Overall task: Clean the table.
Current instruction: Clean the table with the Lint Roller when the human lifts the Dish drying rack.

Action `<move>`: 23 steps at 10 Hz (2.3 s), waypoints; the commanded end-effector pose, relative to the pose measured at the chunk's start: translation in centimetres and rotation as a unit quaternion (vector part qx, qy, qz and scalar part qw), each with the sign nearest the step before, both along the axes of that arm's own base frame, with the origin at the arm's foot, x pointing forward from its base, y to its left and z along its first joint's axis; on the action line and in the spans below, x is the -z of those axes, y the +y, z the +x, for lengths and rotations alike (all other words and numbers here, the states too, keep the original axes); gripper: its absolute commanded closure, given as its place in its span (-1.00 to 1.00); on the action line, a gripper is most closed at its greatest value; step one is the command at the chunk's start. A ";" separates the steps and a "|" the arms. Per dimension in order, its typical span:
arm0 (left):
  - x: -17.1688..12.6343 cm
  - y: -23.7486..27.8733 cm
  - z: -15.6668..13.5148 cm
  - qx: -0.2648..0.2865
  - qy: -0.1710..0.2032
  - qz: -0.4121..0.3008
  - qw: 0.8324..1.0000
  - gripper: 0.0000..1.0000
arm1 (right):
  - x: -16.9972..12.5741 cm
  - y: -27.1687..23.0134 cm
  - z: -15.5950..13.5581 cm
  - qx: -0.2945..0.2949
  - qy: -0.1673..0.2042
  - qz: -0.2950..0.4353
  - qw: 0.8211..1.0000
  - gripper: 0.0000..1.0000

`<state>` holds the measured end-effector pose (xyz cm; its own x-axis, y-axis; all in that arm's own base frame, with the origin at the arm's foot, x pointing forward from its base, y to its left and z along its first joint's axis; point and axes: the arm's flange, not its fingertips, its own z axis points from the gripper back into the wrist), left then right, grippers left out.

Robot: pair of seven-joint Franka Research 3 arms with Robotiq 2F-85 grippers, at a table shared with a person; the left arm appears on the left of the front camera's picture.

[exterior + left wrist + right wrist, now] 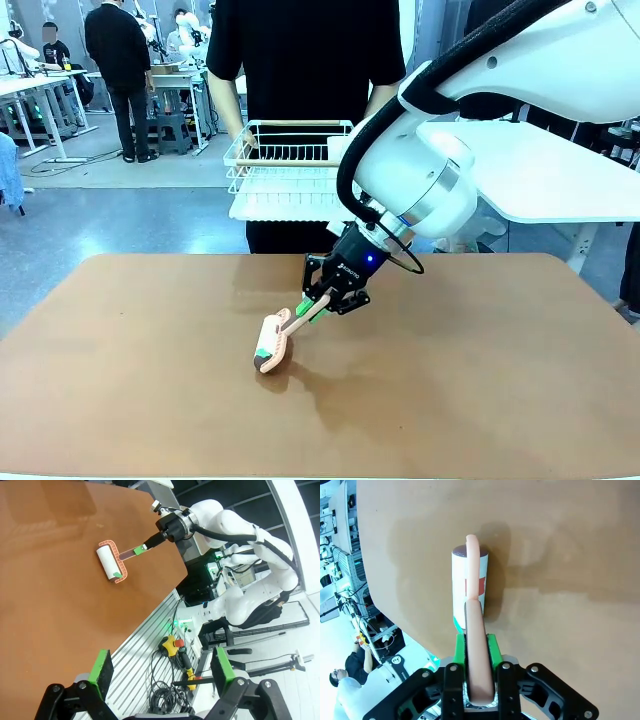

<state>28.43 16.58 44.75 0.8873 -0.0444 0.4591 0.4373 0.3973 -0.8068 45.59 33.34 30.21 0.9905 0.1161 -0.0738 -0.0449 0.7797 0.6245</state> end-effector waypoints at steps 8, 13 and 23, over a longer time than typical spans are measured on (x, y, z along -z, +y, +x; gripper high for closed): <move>-0.1 0.1 -0.3 0.000 -0.010 -0.008 1.000 -1.00 | -11.4 -6.4 -0.3 0.010 0.005 -0.055 0.998 0.58; -0.1 0.1 -0.3 0.000 -0.010 -0.008 1.000 -1.00 | -14.8 -14.7 0.1 0.043 -0.001 -0.106 0.993 0.58; -0.1 0.1 -0.3 0.000 -0.010 -0.008 1.000 -1.00 | -17.2 -34.2 -0.5 0.113 -0.049 -0.199 0.972 0.58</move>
<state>28.41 16.61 44.76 0.8873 -0.0435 0.4592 0.4370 0.3978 -0.8067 44.79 -1.18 47.70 0.9884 -0.1503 0.0204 0.1380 0.9466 0.2913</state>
